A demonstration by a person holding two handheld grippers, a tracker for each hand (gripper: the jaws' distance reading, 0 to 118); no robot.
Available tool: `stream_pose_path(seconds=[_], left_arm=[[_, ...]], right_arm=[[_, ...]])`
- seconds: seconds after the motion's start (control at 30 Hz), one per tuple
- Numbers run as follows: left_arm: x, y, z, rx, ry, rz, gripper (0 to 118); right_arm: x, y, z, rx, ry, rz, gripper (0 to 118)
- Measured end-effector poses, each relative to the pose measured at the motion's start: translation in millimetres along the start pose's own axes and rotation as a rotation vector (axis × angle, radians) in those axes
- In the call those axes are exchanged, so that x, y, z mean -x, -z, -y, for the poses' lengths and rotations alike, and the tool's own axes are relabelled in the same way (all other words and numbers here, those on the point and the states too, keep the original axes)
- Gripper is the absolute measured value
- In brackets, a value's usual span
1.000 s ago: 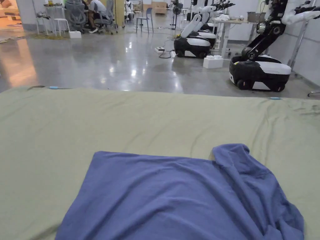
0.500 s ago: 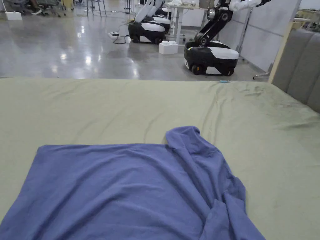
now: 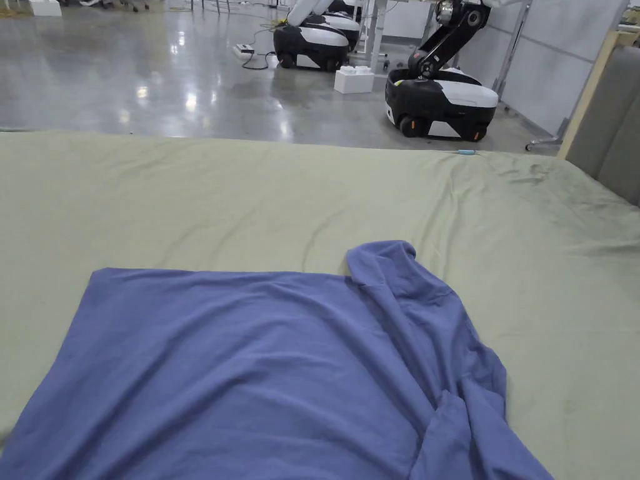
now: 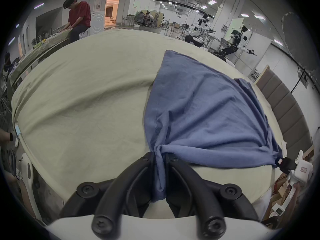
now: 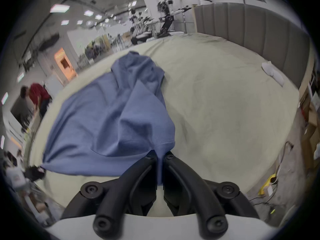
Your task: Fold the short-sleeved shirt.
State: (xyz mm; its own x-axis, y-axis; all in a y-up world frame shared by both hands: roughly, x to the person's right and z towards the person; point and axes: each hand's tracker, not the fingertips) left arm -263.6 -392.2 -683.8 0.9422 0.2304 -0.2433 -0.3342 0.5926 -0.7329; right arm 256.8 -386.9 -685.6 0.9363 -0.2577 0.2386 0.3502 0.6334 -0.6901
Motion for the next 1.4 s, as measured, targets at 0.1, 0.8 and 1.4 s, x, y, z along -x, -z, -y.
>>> stream_pose_path(seconds=[0.1, 0.8, 1.4], left_arm=[[0.8, -8.5, -15.4, -0.040, -0.006, 0.037, 12], [-60.2, 129.3, -162.3, -0.048, 0.175, -0.010, 12], [-26.0, 80.7, -153.2, -0.209, -0.004, 0.049, 60]], right_arm=[[1.7, -3.8, -14.6, -0.003, -0.008, -0.001, 6], [59.3, 141.0, -167.3, -0.028, -0.101, -0.003, 6], [61.2, 116.1, -148.0, -0.209, -0.102, -0.096, 94]])
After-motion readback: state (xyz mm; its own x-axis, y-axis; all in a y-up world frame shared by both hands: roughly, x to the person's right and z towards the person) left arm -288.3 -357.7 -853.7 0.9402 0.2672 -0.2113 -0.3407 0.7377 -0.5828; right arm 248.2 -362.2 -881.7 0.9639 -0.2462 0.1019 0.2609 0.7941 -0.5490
